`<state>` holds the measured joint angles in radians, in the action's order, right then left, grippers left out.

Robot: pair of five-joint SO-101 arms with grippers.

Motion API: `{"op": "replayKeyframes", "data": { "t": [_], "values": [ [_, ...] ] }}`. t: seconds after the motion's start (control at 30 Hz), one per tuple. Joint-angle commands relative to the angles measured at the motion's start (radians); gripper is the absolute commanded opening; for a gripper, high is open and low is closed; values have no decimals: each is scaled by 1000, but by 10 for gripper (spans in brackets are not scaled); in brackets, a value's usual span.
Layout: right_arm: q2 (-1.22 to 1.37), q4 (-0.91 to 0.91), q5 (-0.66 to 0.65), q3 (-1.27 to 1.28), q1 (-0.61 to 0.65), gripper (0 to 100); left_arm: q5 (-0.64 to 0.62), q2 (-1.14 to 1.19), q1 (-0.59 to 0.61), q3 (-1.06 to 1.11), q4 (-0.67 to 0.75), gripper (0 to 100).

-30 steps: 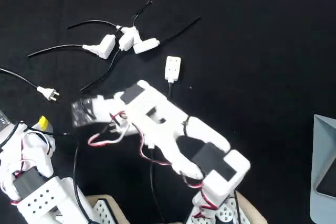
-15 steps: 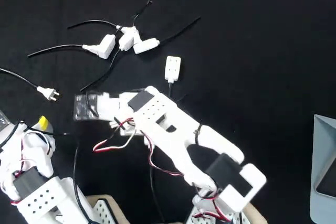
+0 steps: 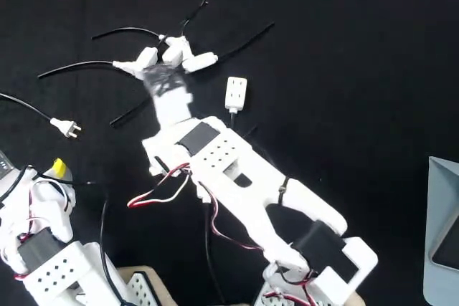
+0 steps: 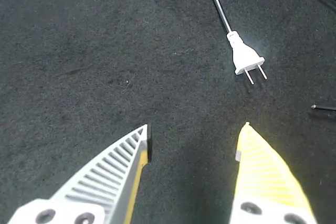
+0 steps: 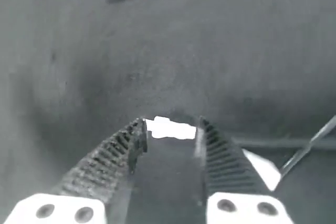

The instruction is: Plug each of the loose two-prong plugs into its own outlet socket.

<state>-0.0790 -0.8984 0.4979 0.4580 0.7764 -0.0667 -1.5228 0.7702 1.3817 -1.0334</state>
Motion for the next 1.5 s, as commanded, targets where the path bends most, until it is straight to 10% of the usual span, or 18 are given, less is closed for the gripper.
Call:
{"op": "replayKeyframes", "data": {
  "t": [0.0, 0.57, 1.0, 1.47],
  "values": [
    [22, 14, 247, -12, 12, 234, -3, -8, 10, -4, 21, 267],
    [374, 6, 454, -245, 14, 289, -3, -8, 10, 1, 21, 267],
    [344, -18, 440, -245, -2, 15, -3, -8, 10, 1, 23, 267],
    [223, 147, -402, -70, -63, 25, -3, -8, 10, 1, 23, 267]
  ]
}}
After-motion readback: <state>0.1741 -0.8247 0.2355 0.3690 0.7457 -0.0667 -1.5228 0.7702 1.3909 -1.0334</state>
